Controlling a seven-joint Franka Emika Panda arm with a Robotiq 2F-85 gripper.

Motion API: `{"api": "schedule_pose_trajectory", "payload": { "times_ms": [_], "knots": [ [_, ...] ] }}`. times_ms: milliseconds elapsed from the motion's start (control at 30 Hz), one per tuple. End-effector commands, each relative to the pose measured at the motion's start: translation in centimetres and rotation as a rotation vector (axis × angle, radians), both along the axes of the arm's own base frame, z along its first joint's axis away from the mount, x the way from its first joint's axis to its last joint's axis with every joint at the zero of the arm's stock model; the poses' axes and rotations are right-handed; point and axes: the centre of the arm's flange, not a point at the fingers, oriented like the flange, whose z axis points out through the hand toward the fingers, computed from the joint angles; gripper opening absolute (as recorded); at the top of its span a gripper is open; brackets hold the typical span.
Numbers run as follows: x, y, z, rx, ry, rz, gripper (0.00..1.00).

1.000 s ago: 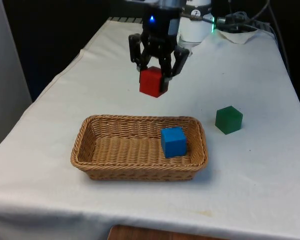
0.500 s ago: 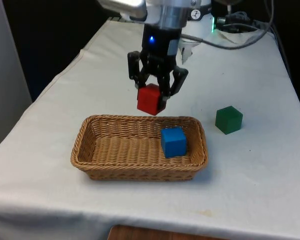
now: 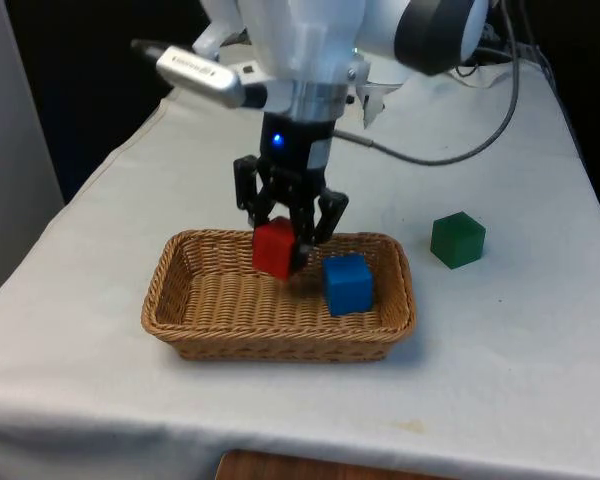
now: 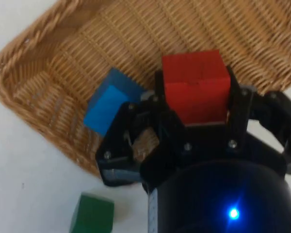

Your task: Pick up exactly two blocks and place them into the basket.

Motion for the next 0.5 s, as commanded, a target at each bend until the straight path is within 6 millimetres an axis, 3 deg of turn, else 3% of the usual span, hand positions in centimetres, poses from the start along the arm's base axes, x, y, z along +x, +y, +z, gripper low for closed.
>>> {"api": "schedule_pose_trajectory", "payload": {
  "times_ms": [0, 300, 467],
  "knots": [
    [0.7, -0.5, -0.6, 0.004, 0.000, 0.002, 0.00],
    [1.3, -2.7, -2.7, -0.007, -0.008, 0.000, 0.00],
    [1.5, -2.8, -3.0, -0.004, -0.013, 0.001, 0.00]
  ]
}}
